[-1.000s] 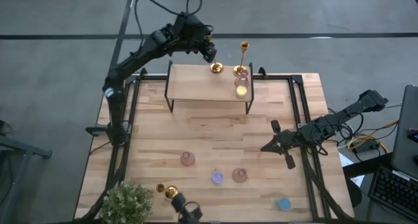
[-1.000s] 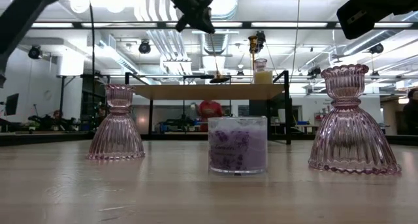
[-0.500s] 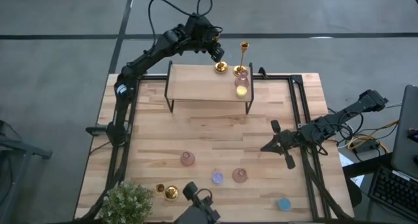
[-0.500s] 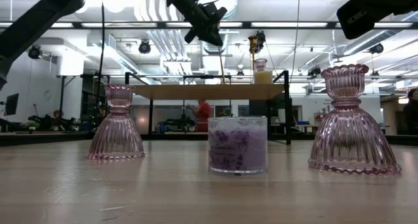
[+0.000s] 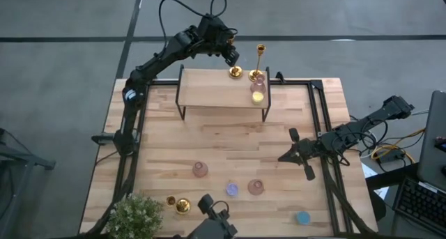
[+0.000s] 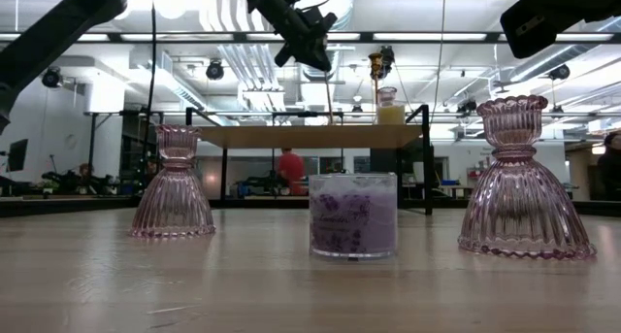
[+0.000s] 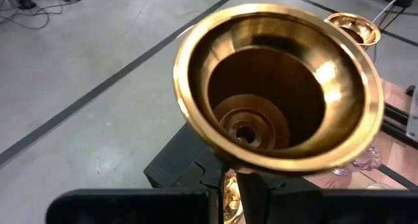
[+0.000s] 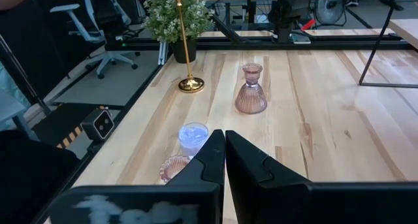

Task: Pick & Place candle stick holders
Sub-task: Put the top gold candle holder on the shelf aligned with the other gold candle holder

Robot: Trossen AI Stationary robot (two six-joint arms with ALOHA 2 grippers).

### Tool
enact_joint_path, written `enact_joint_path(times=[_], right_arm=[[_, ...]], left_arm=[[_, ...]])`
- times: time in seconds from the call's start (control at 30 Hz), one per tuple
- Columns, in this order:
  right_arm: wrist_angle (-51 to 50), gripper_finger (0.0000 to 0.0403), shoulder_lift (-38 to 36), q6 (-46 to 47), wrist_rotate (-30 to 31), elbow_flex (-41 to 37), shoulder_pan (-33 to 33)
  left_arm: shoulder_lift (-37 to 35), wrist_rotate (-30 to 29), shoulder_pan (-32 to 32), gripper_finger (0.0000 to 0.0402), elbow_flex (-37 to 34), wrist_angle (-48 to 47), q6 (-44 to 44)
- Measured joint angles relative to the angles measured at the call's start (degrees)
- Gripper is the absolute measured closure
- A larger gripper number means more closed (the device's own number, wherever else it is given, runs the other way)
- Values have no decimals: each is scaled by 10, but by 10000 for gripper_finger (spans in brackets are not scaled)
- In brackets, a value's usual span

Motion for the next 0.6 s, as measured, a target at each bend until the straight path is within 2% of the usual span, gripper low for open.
enact_joint_path(times=[0.6], right_arm=[[0,394,0,0,0,0,0]], left_arm=[[2,17,-1,344,-1,0,-7]])
